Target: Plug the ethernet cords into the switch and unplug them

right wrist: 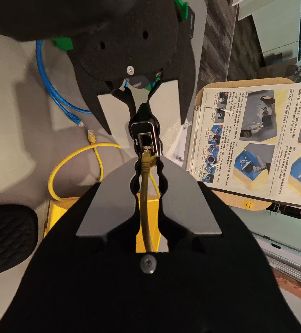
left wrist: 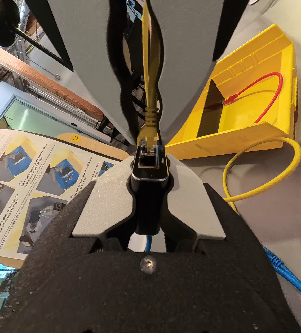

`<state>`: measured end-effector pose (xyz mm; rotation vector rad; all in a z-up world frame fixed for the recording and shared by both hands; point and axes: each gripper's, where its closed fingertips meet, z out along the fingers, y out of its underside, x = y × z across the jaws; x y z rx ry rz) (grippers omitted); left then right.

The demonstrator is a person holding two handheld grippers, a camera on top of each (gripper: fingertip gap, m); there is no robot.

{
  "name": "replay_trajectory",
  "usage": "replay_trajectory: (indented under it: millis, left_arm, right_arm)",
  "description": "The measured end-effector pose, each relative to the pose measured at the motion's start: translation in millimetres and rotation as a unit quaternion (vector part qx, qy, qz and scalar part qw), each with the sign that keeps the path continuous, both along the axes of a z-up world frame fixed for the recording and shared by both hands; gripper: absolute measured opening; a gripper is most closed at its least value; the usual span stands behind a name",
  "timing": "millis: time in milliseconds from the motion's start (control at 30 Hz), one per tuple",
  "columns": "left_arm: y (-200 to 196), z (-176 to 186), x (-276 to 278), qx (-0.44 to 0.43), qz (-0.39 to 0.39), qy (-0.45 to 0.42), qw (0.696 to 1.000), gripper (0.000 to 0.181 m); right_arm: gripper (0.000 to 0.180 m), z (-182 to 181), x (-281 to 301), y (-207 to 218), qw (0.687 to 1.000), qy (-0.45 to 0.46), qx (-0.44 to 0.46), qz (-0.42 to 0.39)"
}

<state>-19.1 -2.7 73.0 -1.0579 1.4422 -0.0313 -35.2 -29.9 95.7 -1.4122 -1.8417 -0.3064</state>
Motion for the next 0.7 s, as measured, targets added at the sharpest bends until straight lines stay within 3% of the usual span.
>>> replay_trajectory:
  millis: [300,700]
  left_arm:
    - [-2,4,-4,0.02,0.006,0.01,1.0,0.027]
    - [1,-17,5,-0.013,-0.012,0.032,0.999,0.028]
  right_arm:
    - [0.017,1,-3,-5,0.999,-0.014,0.029,0.037]
    - [0.018,-17,7,-3,0.995,-0.073,-0.063,0.021]
